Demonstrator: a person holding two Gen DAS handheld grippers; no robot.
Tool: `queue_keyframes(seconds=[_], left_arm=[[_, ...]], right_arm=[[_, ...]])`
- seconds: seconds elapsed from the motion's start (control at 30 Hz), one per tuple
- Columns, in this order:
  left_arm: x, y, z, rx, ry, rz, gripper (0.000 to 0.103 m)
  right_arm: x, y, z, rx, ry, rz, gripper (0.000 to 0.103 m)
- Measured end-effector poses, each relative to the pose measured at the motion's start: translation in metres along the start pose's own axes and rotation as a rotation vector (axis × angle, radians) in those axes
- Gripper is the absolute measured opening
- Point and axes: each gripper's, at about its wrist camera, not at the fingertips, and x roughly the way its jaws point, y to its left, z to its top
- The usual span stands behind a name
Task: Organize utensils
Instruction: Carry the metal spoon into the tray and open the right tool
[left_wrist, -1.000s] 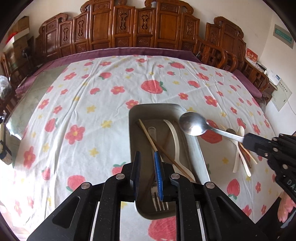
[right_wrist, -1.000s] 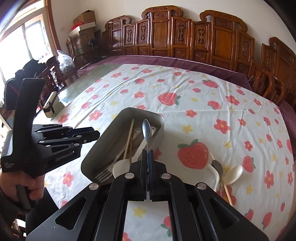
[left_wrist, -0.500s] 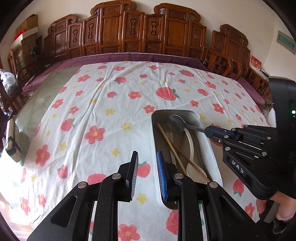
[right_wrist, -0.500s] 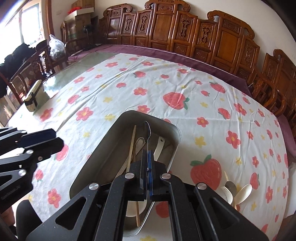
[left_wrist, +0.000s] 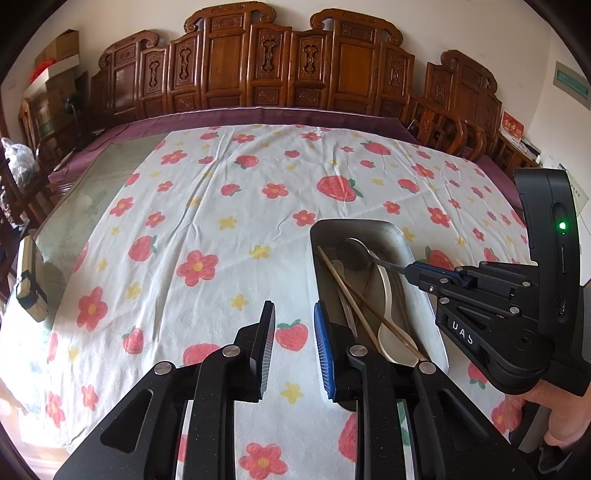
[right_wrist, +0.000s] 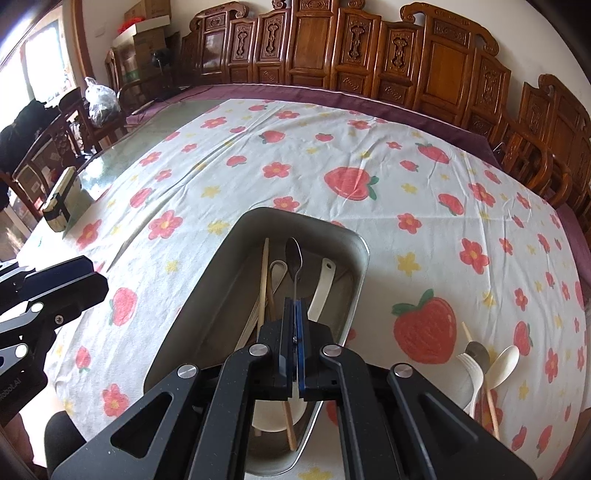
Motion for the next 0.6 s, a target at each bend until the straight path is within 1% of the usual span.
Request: queue_keyframes(seconds=[0.13, 0.3, 0.43, 0.5, 0.53, 0.6], left_arm=[[-0.001, 0.000, 0.000, 0.000, 0.000, 0.002, 0.021], [-0.001, 0.000, 0.000, 0.001, 0.001, 0.003, 0.021], [-0.001, 0.000, 0.000, 0.001, 0.000, 0.004, 0.021], [-0.003, 0.002, -0.001, 0.000, 0.000, 0.005, 0.021], [-0.003, 0.002, 0.000, 0.000, 0.000, 0.005, 0.021], [-0.002, 0.002, 0.000, 0.000, 0.002, 0.006, 0.021]], right_arm=[[-0.001, 0.001, -0.002, 0.028, 0.013, 0.053, 0.003], [-0.002, 0.008, -0.003, 0.029, 0.014, 0.069, 0.003], [-0.004, 0.010, -0.005, 0.047, 0.025, 0.108, 0.010], [-0.005, 0.012, -0.006, 0.056, 0.035, 0.144, 0.013], [-0.005, 0.012, -0.007, 0.067, 0.045, 0.168, 0.014], [-0.007, 0.012, -0.009, 0.080, 0.053, 0.188, 0.015]])
